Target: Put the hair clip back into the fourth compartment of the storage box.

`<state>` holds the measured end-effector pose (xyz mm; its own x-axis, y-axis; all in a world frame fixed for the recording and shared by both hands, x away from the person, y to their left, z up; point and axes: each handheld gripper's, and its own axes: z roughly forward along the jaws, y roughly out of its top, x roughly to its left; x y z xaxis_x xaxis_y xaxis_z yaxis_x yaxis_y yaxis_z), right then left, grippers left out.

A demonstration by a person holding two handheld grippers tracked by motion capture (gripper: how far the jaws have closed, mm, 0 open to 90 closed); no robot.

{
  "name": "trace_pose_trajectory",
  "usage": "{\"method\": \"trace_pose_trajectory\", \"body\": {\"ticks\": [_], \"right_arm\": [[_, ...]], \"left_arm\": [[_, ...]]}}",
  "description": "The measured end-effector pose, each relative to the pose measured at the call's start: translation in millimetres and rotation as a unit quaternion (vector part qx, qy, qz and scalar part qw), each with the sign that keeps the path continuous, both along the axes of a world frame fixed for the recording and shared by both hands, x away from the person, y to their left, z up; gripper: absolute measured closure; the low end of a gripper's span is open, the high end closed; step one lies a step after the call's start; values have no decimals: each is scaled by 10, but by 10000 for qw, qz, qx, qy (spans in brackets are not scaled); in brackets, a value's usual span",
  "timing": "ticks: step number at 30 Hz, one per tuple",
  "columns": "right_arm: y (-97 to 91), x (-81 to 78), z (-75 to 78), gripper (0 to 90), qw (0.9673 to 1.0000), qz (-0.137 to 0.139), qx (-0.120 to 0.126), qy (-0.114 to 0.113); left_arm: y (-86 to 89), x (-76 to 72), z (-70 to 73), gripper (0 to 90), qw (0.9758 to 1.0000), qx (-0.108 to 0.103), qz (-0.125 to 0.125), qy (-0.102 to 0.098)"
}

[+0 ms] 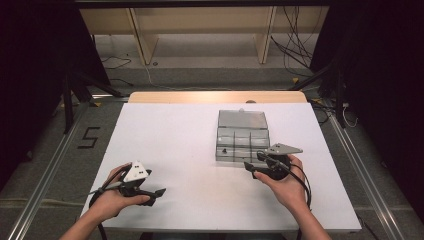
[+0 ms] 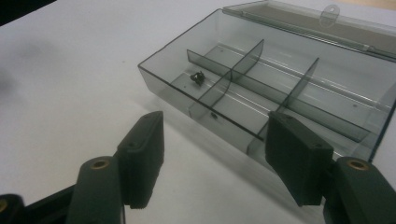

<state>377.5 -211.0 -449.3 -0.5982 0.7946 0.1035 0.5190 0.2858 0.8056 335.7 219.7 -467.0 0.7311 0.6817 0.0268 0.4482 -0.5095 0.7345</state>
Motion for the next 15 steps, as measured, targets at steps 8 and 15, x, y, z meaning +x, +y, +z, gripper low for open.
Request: {"method": "trace_pose_trajectory", "body": {"ticks": [8, 15], "right_arm": [[-167, -155, -36, 375, 9998, -112, 112, -135], [-311, -285, -98, 367, 9996, -223, 151, -101]], "left_arm": [[0, -1, 0, 176, 10000, 5, -1, -1], [-5, -1, 3, 176, 10000, 9, 9, 5]]}}
